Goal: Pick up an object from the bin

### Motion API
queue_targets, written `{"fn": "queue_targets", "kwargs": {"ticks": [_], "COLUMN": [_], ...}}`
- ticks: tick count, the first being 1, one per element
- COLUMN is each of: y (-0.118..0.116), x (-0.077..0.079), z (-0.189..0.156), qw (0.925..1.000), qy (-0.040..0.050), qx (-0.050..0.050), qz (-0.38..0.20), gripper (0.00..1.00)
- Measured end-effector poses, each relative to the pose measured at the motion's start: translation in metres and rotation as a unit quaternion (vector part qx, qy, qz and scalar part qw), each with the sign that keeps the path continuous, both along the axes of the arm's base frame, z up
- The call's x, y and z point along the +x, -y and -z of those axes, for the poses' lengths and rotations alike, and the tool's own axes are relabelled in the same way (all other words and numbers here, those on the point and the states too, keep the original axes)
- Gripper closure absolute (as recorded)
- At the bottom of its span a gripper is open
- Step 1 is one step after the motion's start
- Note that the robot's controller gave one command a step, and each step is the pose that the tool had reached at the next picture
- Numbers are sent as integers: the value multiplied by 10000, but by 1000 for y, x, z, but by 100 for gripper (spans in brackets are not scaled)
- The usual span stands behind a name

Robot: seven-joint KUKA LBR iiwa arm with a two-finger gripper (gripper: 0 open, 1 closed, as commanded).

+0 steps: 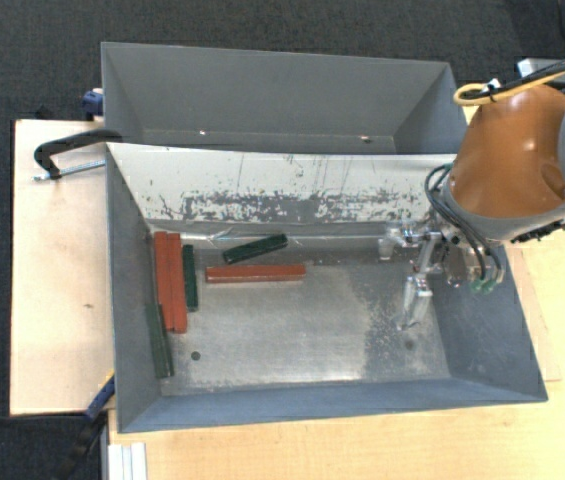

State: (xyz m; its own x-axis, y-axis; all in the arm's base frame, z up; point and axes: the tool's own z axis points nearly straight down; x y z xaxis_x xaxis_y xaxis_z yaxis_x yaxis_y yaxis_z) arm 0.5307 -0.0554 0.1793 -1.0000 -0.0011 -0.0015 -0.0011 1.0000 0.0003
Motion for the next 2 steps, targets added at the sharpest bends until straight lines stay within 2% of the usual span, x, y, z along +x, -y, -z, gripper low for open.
{"fn": "queue_targets", "kwargs": {"ticks": [1,2], "y": [0,-41], "x": [0,61], "z": [0,37], "qw": [10000,9999], "qy": [0,49], "qx": [0,3], "qz": [0,88], "gripper": [0,0]}}
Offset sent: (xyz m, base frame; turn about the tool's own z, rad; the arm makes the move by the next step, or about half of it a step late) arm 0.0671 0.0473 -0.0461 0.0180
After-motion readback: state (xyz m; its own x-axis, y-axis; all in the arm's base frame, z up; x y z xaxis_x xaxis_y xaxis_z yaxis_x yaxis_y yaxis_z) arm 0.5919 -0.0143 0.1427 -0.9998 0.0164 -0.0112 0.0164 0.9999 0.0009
